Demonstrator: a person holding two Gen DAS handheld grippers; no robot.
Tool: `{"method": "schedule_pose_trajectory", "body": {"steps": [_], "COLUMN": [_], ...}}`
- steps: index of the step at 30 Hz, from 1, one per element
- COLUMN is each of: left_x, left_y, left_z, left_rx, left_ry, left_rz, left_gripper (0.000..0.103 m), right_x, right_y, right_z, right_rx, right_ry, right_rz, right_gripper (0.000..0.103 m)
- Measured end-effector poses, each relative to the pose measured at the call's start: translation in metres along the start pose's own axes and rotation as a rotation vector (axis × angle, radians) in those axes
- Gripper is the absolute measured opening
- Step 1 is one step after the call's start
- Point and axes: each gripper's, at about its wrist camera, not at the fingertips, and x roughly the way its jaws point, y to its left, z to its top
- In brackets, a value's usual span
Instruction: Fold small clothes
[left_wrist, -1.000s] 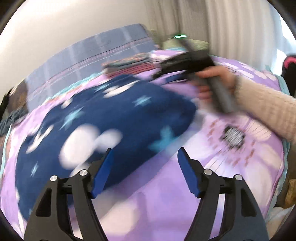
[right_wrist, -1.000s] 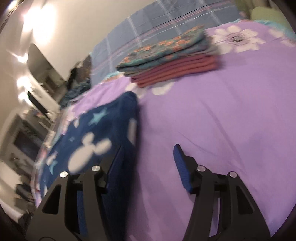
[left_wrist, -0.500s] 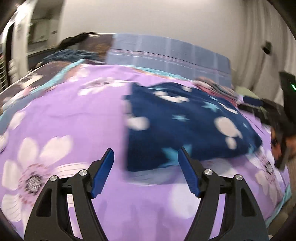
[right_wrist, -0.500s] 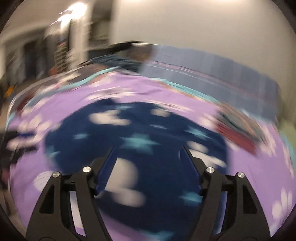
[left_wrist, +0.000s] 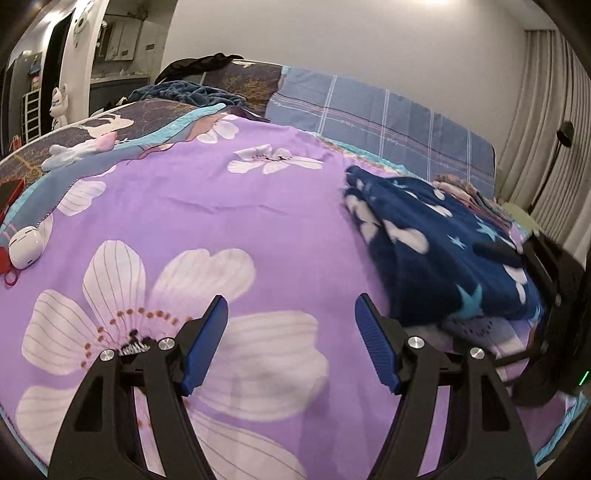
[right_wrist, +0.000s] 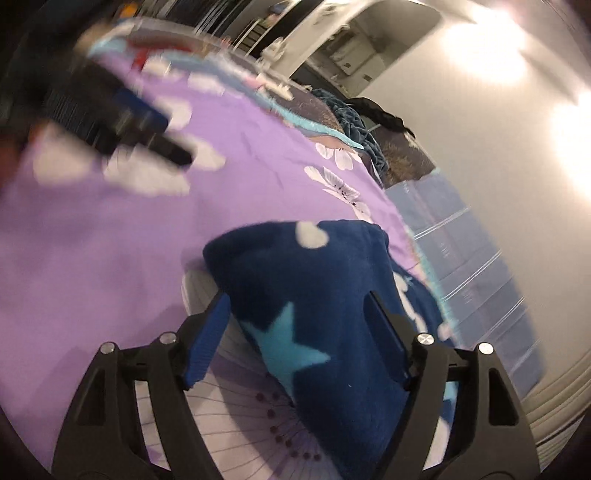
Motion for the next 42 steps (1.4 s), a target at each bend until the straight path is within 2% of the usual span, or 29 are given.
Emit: {"method": "schedule_pose_trajectory", "body": {"steps": [3,7,8,9,10,11,12,14,17,21,23,26,28,29,30,32,34,35,37,38,39,40,42], "left_x": [0.004,0.011,0.014,0.018,0.022,0.025,0.030,0.047,0.084,0.138,0.173,0.219,0.245,0.250,0.250,0.234,0.219,0.222,0.240,0.253,0.257,0.254,0.247], "left_y": [0.011,0.024,0.026,0.029,0.030,0.031,0.030,0.026,0.015,-0.013,-0.032,-0.047,-0.050,-0.050,-0.051,-0.049,-0.048,-0.046,-0.036,-0.027,-0.019,-0.009,-0.002], "left_z": [0.004,0.020,0.027,0.035,0.043,0.051,0.060,0.084,0.107,0.125,0.131,0.136,0.137,0.139,0.144,0.153,0.156,0.154,0.135,0.126,0.127,0.130,0.133], "left_rx": [-0.019,-0.055,-0.055,-0.054,-0.054,-0.054,-0.053,-0.048,-0.095,-0.095,-0.082,-0.074,-0.114,-0.133,-0.159,-0.178,-0.126,-0.121,-0.116,-0.175,-0.246,-0.297,-0.311], "left_ry": [-0.004,-0.016,-0.021,-0.020,-0.016,-0.015,-0.017,0.006,0.082,0.178,0.232,0.296,0.335,0.329,0.306,0.224,0.157,0.165,0.223,0.271,0.274,0.242,0.213], "left_rz": [-0.009,-0.072,-0.101,-0.131,-0.159,-0.183,-0.222,-0.332,-0.444,-0.495,-0.509,-0.442,-0.434,-0.455,-0.522,-0.545,-0.514,-0.496,-0.410,-0.426,-0.476,-0.490,-0.455], "left_gripper": [0.072,0.072,0.072,0.072,0.072,0.070,0.063,0.053,0.053,0.055,0.062,0.063,0.061,0.030,0.013,0.012,0.012,0.012,0.012,0.012,0.013,0.015,0.036], "right_x": [0.010,0.026,0.033,0.039,0.045,0.047,0.047,0.042,0.039,0.038,0.039,0.037,0.037,0.037,0.037,0.032,0.030,0.028,0.034,0.036,0.037,0.038,0.037], "right_y": [0.015,0.011,0.010,0.011,0.013,0.015,0.018,0.017,0.014,0.013,0.016,0.016,0.011,0.010,0.009,0.009,0.007,0.007,0.009,0.011,0.014,0.017,0.019], "right_z": [0.000,0.012,0.016,0.018,0.021,0.023,0.025,0.026,0.024,0.026,0.026,0.026,0.027,0.027,0.028,0.027,0.027,0.026,0.025,0.024,0.024,0.024,0.023], "right_rx": [-0.072,-0.045,-0.034,-0.026,-0.016,-0.015,-0.010,0.030,0.061,0.078,0.070,0.080,0.107,0.117,0.127,0.146,0.170,0.177,0.171,0.160,0.147,0.131,0.120], "right_ry": [0.029,0.030,0.032,0.034,0.043,0.036,0.031,0.027,0.012,0.014,0.017,0.024,0.027,0.027,0.026,0.020,0.009,0.008,0.016,0.018,0.020,0.022,0.021], "right_rz": [-0.023,-0.038,-0.032,-0.017,-0.014,-0.017,-0.010,0.029,0.060,0.079,0.071,0.069,0.081,0.084,0.087,0.090,0.105,0.114,0.131,0.127,0.121,0.104,0.088], "right_gripper": [0.078,0.077,0.065,0.045,0.033,0.025,0.021,0.019,0.018,0.018,0.018,0.018,0.018,0.018,0.018,0.018,0.018,0.018,0.018,0.018,0.018,0.018,0.020]}}
